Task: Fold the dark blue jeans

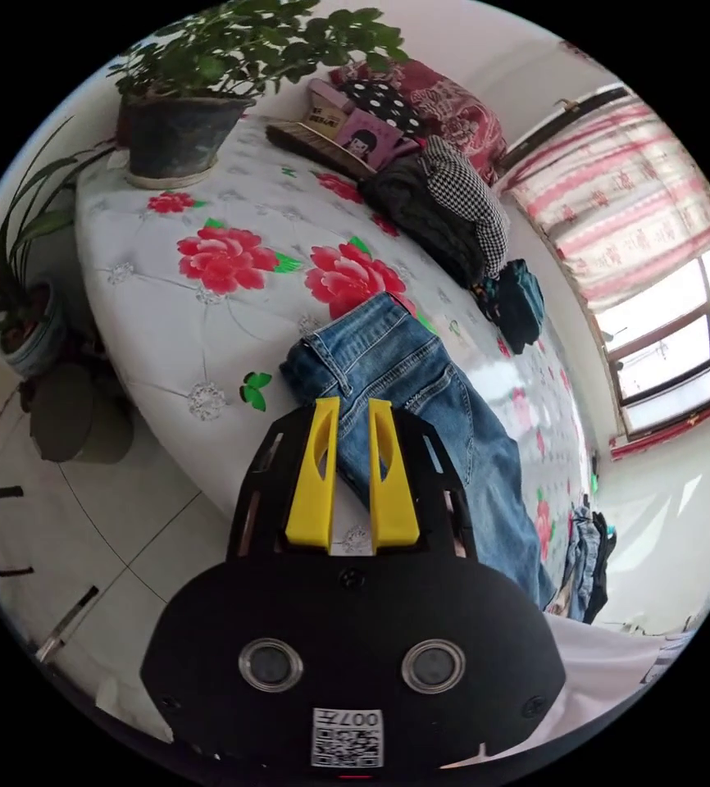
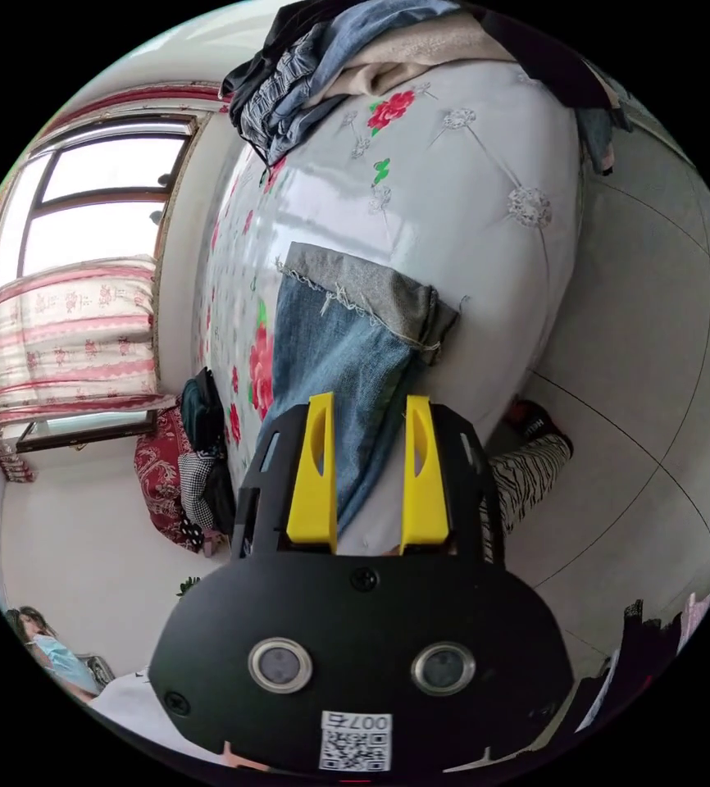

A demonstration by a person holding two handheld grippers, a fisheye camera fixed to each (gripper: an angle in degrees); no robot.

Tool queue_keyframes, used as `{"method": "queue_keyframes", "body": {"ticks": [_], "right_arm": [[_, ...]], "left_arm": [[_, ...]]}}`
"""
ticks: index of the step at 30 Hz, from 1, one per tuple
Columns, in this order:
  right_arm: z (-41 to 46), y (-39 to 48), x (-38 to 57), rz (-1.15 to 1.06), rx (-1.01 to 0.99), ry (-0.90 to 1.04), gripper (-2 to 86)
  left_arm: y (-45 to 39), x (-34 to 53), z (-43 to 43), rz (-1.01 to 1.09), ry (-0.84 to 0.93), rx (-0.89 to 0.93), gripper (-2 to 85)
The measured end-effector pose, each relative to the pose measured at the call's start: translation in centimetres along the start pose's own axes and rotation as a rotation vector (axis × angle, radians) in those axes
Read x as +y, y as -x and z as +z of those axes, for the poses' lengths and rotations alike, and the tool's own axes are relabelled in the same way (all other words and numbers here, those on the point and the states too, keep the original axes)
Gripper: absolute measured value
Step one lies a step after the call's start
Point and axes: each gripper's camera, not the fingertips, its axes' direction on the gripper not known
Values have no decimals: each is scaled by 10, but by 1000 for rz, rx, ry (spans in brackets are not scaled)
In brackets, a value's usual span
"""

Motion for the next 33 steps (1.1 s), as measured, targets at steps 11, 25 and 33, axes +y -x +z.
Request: {"method": "queue_keyframes", "body": {"ticks": [11,25,33], "right_arm": [[30,84,72,-221,-101,-37,7],[405,318,554,-1611,321,898,13],[426,288,566,-1493,239,897,23]], "left_arm": [[36,-27,-5,-154,-7,172,93],[70,-47,4,-284,-29,344,144],[71,-67,15,-282,-6,396,137]]}}
